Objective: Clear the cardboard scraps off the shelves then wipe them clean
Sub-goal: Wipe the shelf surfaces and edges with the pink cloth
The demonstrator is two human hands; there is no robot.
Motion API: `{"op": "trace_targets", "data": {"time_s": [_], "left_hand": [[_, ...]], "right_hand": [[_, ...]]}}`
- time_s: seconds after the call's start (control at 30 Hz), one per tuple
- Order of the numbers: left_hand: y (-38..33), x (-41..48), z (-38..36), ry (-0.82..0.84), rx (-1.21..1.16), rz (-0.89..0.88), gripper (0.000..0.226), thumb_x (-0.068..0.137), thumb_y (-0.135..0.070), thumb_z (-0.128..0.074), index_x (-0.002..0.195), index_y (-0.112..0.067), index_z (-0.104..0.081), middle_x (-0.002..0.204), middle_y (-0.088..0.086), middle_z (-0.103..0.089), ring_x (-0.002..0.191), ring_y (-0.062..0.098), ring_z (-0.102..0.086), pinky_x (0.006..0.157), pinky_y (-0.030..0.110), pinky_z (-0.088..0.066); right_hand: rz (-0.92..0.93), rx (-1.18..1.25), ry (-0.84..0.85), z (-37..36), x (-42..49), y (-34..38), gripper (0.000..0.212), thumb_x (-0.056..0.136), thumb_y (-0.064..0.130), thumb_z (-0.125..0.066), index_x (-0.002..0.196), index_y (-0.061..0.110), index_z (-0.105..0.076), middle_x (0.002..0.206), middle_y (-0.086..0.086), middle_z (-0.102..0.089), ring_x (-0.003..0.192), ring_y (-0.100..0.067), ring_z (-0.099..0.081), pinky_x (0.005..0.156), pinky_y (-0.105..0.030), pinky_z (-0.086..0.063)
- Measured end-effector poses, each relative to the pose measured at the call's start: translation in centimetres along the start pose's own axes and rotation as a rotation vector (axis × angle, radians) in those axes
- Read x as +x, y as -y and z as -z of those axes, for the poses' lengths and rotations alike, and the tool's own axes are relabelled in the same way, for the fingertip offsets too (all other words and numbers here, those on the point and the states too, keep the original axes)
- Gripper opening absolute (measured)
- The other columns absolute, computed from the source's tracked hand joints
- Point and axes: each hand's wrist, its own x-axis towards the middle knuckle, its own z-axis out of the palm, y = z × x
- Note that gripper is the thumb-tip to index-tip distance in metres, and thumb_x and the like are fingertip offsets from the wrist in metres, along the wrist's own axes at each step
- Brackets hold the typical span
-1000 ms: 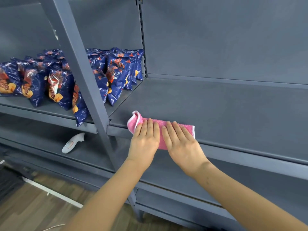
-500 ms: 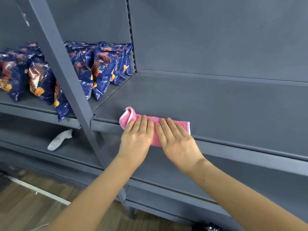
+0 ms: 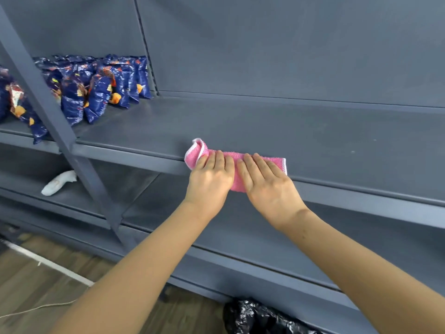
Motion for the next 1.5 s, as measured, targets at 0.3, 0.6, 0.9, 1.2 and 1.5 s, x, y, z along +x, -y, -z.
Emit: {"op": "trace_targets", "data": {"time_s": [0.3, 0.6, 0.9, 1.2, 1.5], "left_hand": [[-14.2, 3.8, 4.1, 0.058, 0.046, -0.006, 0.033, 0.037, -0.008, -0.076, 0.07, -0.011, -0.07, 0.071, 0.007, -0.074, 0.069, 0.017, -0.071, 0.066, 0.026, -0.057], [-18.1, 5.2, 7.1, 0.21, 0.064, 0.048, 0.054, 0.017, -0.016, -0.082, 0.07, -0.008, -0.072, 0.071, 0.009, -0.074, 0.064, 0.017, -0.071, 0.061, 0.025, -0.058], [-20.8, 6.0, 8.0, 0.176, 0.068, 0.047, 0.048, 0.019, -0.016, -0.08, 0.066, -0.01, -0.071, 0.065, 0.008, -0.073, 0.061, 0.017, -0.07, 0.059, 0.024, -0.056], [-30.7, 9.0, 9.5, 0.122, 0.03, -0.017, 0.053, 0.025, -0.019, -0.082, 0.075, -0.005, -0.073, 0.075, 0.011, -0.075, 0.07, 0.019, -0.072, 0.068, 0.027, -0.058], [-43.9, 13.1, 11.8, 0.036, -0.085, -0.197, 0.044, 0.038, -0.023, -0.078, 0.08, -0.01, -0.074, 0.079, 0.007, -0.075, 0.074, 0.016, -0.072, 0.071, 0.026, -0.057]], "right_hand": [[-0.026, -0.05, 0.065, 5.1, -9.7, -10.0, 0.04, 0.092, -0.003, -0.015, 0.114, 0.001, -0.049, 0.104, -0.012, -0.071, 0.095, -0.026, -0.07, 0.083, -0.031, -0.056], [-0.09, 0.005, 0.131, 7.8, -11.6, -11.9, 0.041, 0.074, 0.006, -0.029, 0.111, 0.003, -0.046, 0.1, -0.008, -0.073, 0.093, -0.023, -0.071, 0.081, -0.029, -0.057], [-0.062, 0.001, 0.097, 8.6, -13.7, -14.1, 0.033, 0.084, 0.0, -0.033, 0.111, 0.002, -0.052, 0.101, -0.01, -0.073, 0.092, -0.025, -0.071, 0.079, -0.031, -0.057], [-0.058, -0.006, 0.077, 10.9, -21.6, -22.1, 0.038, 0.094, 0.0, -0.016, 0.117, 0.001, -0.047, 0.107, -0.012, -0.071, 0.099, -0.028, -0.069, 0.085, -0.035, -0.056], [-0.13, -0.16, 0.003, 15.6, -31.7, -32.0, 0.03, 0.096, 0.001, -0.027, 0.115, 0.002, -0.05, 0.106, -0.013, -0.071, 0.097, -0.029, -0.069, 0.091, -0.036, -0.05]]}}
